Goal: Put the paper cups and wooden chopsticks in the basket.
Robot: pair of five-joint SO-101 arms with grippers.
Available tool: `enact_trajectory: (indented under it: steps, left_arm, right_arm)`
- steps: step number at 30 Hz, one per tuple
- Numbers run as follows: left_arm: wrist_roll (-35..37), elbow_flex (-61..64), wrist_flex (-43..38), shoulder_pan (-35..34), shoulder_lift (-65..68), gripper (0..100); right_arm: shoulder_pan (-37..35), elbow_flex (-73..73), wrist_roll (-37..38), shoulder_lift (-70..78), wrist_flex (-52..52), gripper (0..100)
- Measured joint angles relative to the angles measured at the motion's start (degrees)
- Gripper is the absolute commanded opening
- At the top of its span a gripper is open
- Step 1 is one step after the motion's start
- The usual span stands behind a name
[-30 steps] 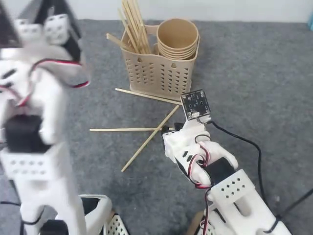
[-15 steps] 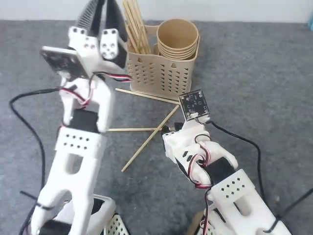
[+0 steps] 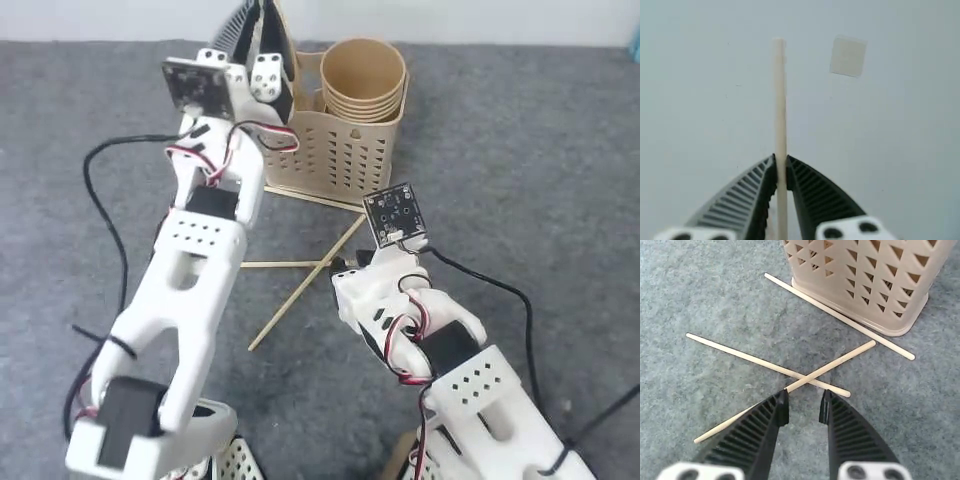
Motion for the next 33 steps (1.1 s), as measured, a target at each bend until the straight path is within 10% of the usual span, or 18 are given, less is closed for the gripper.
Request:
enact_trajectory:
  steps: [7, 14, 26, 33]
  left_arm:
    - [-1.3, -1.1, 0.5, -1.1, 1.8, 34]
    - [-1.6, -4.5, 10.7, -3.1, 1.6, 35]
    - [-1.6, -4.5, 52.8, -12.3, -31.2, 35]
    - [-1.6, -4.6, 64.1, -22.7, -41.0, 35]
  right_arm:
    - [0.0, 0.0, 0.0, 0.0, 0.0, 11.2]
    - [0.0, 0.0, 0.0, 0.0, 0.0, 11.2]
    - [0.0, 0.0, 0.0, 0.0, 0.0, 11.6]
    - [-0.4, 1.8, 7.4, -0.1, 0.0, 11.7]
